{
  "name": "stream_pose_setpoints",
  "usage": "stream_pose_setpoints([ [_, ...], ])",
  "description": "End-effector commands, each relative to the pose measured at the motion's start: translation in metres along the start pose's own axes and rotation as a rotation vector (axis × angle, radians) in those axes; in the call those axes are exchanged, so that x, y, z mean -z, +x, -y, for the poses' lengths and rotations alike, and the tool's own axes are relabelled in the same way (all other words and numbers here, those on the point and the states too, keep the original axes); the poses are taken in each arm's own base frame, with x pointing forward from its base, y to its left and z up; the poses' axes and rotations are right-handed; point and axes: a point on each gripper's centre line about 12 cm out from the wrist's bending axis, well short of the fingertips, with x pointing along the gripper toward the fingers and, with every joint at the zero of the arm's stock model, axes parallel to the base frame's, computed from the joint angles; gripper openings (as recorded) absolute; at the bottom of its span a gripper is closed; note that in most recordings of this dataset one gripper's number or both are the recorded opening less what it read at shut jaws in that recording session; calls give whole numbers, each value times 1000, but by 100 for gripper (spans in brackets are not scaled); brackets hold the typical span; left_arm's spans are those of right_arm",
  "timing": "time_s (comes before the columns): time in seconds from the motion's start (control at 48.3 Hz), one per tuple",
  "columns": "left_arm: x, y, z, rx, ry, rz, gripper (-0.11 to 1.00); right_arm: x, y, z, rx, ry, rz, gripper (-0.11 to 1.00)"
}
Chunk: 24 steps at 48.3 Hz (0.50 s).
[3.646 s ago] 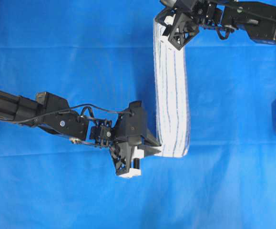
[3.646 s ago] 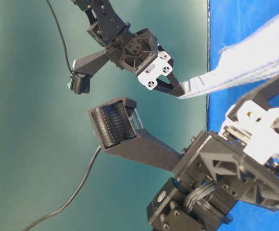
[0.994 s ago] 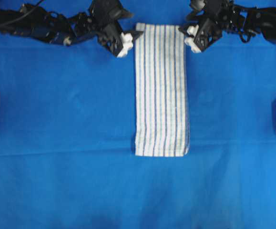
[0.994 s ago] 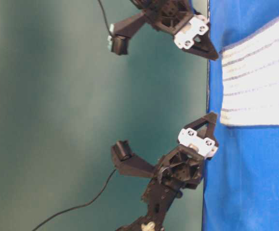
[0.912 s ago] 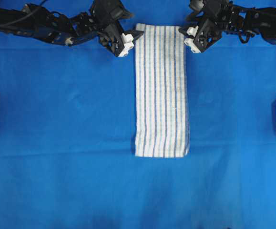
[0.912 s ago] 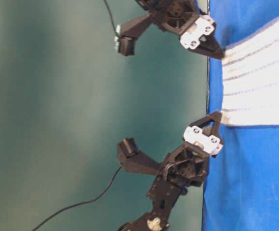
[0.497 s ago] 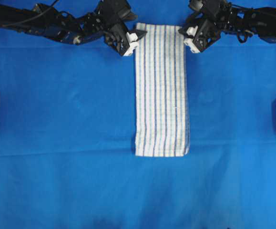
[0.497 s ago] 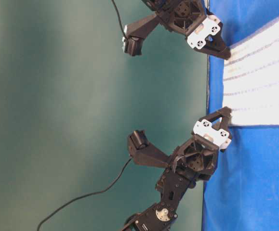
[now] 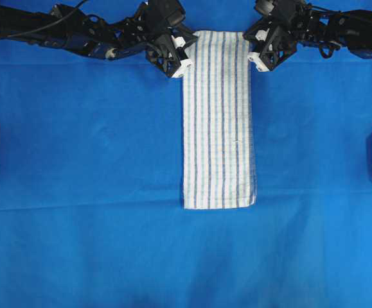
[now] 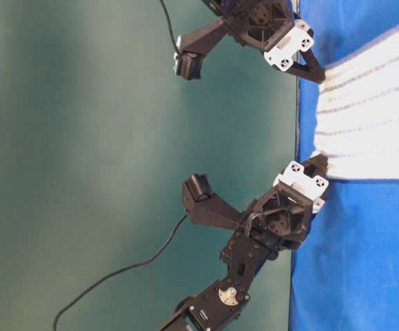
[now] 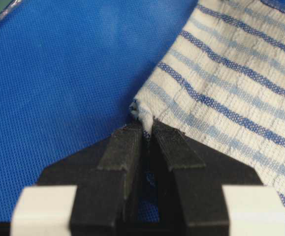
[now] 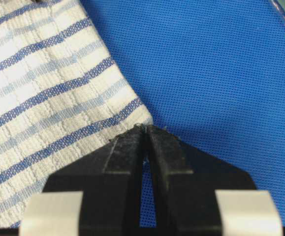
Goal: Fold the blue towel.
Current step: 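Move both grippers to the strip's top corners and grasp them, then fold the top end down toward the bottom end with both grippers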
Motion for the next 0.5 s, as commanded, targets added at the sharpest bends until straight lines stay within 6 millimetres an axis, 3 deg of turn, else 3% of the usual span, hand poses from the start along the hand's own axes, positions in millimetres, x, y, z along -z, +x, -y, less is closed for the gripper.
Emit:
stream_pose_setpoints([
  [0.0, -15, -3, 0, 0, 3, 34, 2, -9, -6, 0, 2, -1, 30, 5],
  [0.476, -57, -32, -15, -27, -10, 107, 2, -36, -42, 2, 31, -3, 109, 5],
])
